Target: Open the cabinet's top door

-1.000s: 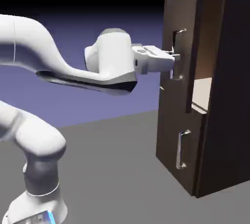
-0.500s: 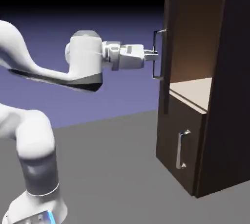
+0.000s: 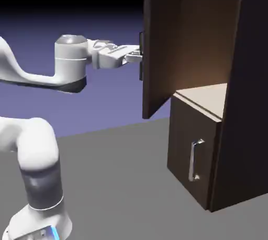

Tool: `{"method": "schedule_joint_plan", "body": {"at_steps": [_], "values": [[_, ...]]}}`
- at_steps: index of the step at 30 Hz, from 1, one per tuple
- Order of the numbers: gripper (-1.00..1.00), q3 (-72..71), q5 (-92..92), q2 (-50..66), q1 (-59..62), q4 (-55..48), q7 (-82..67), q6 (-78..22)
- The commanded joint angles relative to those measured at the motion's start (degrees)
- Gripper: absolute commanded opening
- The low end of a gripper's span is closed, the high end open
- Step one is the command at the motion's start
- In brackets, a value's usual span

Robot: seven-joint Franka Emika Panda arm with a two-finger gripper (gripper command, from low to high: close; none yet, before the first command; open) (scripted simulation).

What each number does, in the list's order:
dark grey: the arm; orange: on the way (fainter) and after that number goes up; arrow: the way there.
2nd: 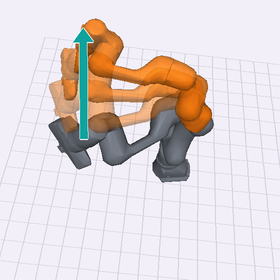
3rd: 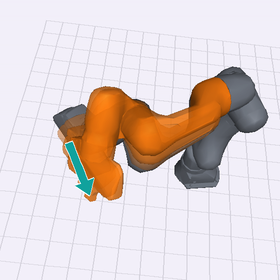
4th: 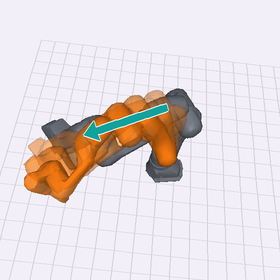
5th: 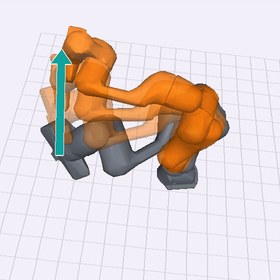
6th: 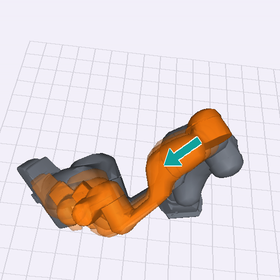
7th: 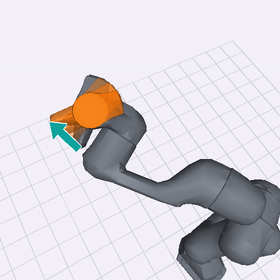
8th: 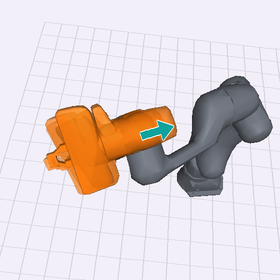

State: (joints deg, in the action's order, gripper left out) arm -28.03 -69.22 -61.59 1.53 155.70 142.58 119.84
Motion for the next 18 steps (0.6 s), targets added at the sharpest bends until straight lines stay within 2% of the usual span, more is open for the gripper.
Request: {"method": "schedule_joint_plan", "body": {"at_steps": [1, 9, 18], "values": [[-1.0, -2.0, 1.9, 0.6, 0.3, -1.0, -0.1, -2.6], [-1.0, -18.4, 14.5, 7.6, 7.8, -12.5, 0.3, -22.5], [-1.0, -36.6, 23.1, 14.3, 25.0, -29.8, 0.8, -41.9]]}}
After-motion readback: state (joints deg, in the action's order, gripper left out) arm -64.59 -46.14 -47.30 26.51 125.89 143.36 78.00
